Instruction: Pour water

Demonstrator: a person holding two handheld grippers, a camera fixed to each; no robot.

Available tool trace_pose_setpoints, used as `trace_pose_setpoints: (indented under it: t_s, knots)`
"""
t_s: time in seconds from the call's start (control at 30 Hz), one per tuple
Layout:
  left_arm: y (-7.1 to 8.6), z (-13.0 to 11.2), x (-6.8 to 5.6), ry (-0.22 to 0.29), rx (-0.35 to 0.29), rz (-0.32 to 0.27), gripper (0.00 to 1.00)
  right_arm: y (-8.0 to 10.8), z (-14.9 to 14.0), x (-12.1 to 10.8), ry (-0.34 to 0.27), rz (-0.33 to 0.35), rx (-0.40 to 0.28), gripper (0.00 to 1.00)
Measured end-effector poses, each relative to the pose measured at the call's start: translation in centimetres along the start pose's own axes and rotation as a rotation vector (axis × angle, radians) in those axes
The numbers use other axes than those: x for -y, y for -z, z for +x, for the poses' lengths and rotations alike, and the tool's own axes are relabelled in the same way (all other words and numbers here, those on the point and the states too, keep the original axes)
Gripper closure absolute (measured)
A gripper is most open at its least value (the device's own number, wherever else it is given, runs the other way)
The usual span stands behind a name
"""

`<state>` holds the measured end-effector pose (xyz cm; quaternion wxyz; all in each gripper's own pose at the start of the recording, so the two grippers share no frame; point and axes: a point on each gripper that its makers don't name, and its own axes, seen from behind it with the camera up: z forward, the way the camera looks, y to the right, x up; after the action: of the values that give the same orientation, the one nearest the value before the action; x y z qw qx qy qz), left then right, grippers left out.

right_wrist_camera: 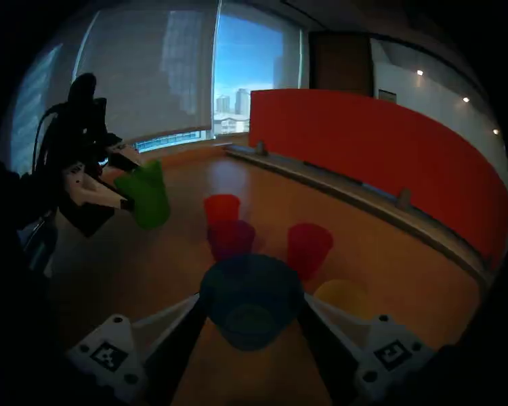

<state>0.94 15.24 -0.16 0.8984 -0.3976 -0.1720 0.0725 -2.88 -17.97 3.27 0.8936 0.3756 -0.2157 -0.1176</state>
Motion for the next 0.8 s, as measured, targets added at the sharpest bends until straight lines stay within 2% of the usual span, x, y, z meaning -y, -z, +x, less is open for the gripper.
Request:
trace_pose_setpoints:
  t_s: [0.2, 0.43, 0.8]
  knots:
    - [0.4, 1.0, 0.3, -0.004, -0.009, 0.012, 0.17, 1.9, 3.0, -0.1, -0.014, 0.0, -0.049, 0.1]
    - [1.0, 2.5, 0.2, -0.008, -0.031, 0.019, 0.17, 3.8, 5.8, 0.7, -0.002, 0.012, -0.09, 0.1]
    - [1.9, 4.7, 0.1, -0.004, -0.088, 0.027, 0.16, 5.1, 7.5, 1.4, 0.011, 0.012, -0.137, 0.1]
